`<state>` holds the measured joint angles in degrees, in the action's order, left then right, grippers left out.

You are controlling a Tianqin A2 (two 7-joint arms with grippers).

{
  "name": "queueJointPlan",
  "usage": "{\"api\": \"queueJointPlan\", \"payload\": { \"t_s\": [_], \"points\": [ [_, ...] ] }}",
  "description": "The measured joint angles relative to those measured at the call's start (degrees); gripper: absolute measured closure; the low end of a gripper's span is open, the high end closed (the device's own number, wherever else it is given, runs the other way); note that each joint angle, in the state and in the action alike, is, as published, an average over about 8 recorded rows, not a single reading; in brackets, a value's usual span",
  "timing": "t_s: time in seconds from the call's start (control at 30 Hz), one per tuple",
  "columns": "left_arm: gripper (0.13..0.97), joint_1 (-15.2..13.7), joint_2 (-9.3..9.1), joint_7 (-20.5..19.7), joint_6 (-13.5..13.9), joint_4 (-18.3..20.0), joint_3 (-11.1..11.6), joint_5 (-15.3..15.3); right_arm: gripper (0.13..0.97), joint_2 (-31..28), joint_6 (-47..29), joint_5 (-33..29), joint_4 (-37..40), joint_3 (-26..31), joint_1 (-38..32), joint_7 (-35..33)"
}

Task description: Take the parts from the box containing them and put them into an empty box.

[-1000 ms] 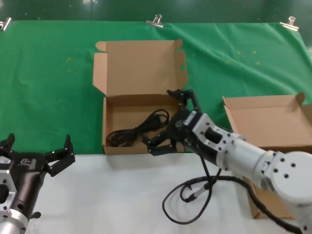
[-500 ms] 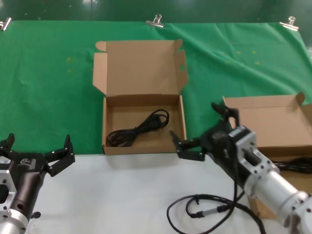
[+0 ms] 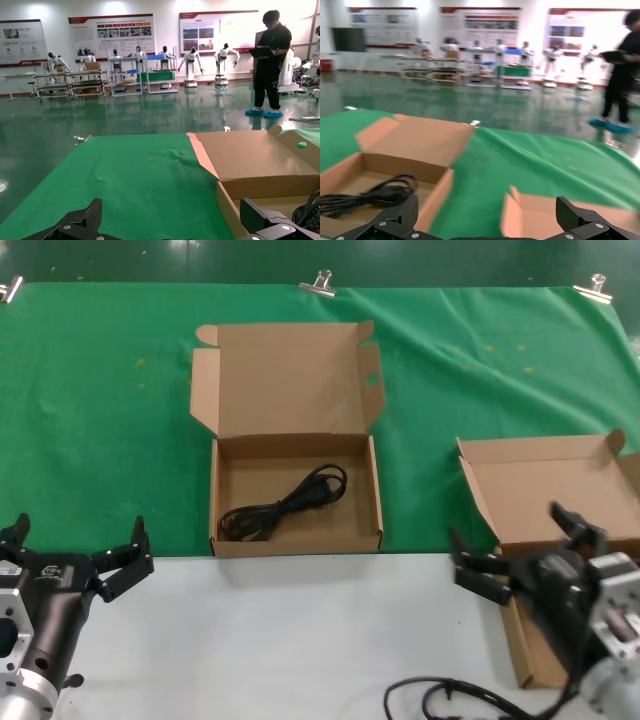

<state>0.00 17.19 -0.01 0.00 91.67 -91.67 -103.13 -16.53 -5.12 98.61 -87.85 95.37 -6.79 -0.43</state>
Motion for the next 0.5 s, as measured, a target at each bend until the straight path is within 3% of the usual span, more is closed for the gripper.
{"api": "queueJointPlan", "payload": {
  "t_s": [0.2, 0.5],
  "points": [
    [0.132, 0.0, 0.0, 0.0, 0.0, 0.0, 0.0, 0.0, 0.129, -0.37, 2.9, 2.56, -2.16, -2.08, 3.83, 0.24],
    [0.132, 0.0, 0.0, 0.0, 0.0, 0.0, 0.0, 0.0, 0.129, -0.42, 3.26, 2.88, -2.44, -2.35, 4.31, 0.27]
  ]
}}
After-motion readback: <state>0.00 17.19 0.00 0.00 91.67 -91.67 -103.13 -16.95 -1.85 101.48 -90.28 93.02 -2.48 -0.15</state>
